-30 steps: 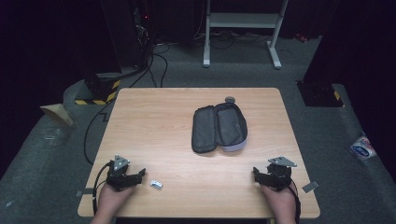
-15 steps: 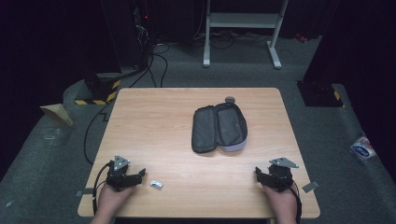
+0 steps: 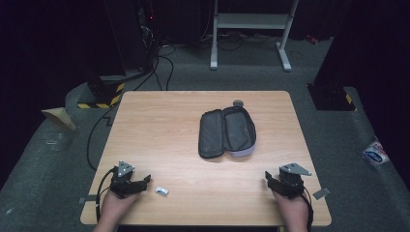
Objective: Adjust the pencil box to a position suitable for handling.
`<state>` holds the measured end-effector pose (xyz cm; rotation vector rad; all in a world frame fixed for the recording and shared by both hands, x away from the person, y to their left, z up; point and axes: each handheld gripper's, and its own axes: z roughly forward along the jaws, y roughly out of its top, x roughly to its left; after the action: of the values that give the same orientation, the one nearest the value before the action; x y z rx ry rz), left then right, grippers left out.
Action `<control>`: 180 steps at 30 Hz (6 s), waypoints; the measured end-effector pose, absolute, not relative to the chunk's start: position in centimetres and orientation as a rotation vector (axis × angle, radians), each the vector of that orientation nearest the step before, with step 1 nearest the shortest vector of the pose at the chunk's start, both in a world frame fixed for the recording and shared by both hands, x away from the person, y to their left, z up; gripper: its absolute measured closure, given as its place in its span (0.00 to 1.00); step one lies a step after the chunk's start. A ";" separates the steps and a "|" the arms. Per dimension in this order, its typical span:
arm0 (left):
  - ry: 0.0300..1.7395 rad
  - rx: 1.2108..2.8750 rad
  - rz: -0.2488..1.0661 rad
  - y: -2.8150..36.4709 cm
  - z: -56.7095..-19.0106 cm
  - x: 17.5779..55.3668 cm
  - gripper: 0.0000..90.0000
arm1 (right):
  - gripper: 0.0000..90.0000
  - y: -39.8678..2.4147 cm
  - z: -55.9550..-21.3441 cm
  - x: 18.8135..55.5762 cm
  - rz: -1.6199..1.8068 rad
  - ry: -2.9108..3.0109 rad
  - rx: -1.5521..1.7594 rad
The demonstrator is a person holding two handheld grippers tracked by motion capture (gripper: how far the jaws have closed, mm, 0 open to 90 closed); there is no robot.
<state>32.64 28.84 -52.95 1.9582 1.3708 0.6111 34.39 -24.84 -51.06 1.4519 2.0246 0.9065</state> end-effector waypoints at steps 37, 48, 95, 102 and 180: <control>1.362 1.969 0.614 28.9 -52.9 32.7 0.20 | 0.42 -22.3 -49.0 34.6 1.049 1.947 1.388; 1.363 1.971 0.616 28.9 -52.9 32.7 0.20 | 0.42 -21.7 -48.5 35.4 1.046 1.955 1.376; 1.346 1.974 0.602 28.7 -52.9 32.6 0.20 | 0.57 -19.2 -45.6 42.5 1.023 1.948 1.389; 1.343 1.976 0.605 28.7 -52.9 32.6 0.21 | 0.68 -19.6 -46.0 43.4 1.023 1.956 1.409; 1.330 1.983 0.597 28.7 -52.9 32.6 0.21 | 0.83 -11.1 -50.3 36.5 1.212 2.181 1.221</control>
<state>32.60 28.70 -52.92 1.9834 1.3302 0.5971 36.52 -11.09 -50.30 1.2209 2.1814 1.2116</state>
